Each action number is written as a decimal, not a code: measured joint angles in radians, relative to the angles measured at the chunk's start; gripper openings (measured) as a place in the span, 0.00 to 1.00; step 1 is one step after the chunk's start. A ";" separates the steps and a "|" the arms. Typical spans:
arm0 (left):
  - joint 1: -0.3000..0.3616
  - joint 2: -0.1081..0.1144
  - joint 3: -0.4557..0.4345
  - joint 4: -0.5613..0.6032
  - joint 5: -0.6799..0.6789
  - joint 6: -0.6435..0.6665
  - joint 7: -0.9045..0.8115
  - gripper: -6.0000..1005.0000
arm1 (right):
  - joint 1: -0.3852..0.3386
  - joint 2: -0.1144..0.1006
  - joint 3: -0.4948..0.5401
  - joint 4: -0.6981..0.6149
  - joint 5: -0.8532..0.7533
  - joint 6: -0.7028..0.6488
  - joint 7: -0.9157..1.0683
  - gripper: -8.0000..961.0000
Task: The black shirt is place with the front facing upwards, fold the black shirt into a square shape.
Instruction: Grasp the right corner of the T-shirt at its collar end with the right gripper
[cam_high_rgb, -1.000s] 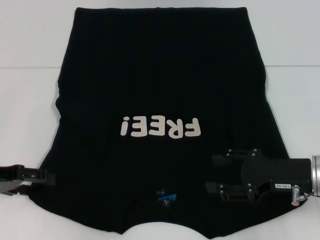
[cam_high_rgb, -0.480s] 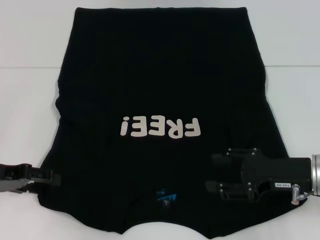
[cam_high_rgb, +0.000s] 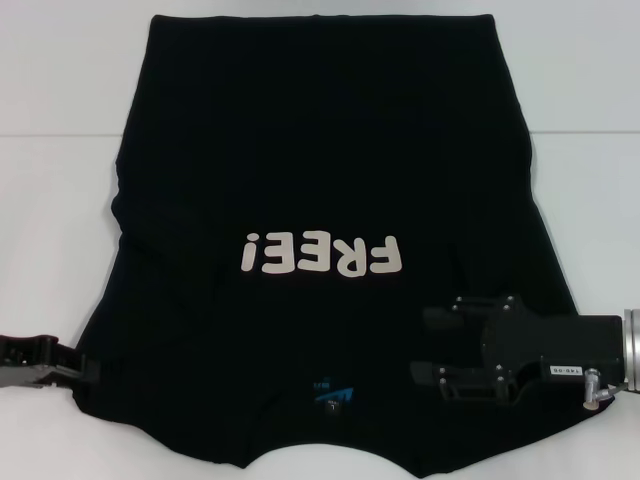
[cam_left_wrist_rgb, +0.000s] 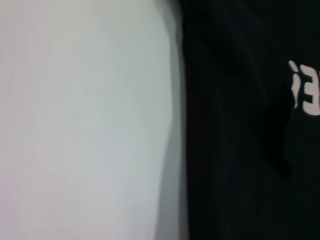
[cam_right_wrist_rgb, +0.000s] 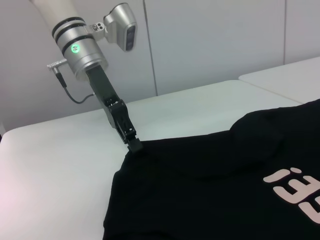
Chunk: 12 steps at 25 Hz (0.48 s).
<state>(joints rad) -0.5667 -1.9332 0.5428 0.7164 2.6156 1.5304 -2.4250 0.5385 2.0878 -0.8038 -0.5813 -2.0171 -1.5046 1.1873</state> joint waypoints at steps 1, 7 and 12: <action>-0.001 -0.001 0.002 0.000 0.003 -0.002 -0.001 0.45 | 0.000 0.000 0.000 0.000 0.000 -0.001 0.000 0.77; -0.005 -0.003 0.006 0.000 0.006 0.002 -0.006 0.29 | 0.000 -0.001 0.000 -0.004 0.000 -0.004 0.000 0.77; -0.005 0.003 0.000 -0.005 0.001 0.005 -0.002 0.16 | -0.002 -0.009 0.001 -0.016 0.000 -0.002 0.060 0.77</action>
<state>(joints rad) -0.5721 -1.9303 0.5432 0.7111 2.6161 1.5358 -2.4270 0.5369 2.0789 -0.8026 -0.5975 -2.0176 -1.5071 1.2476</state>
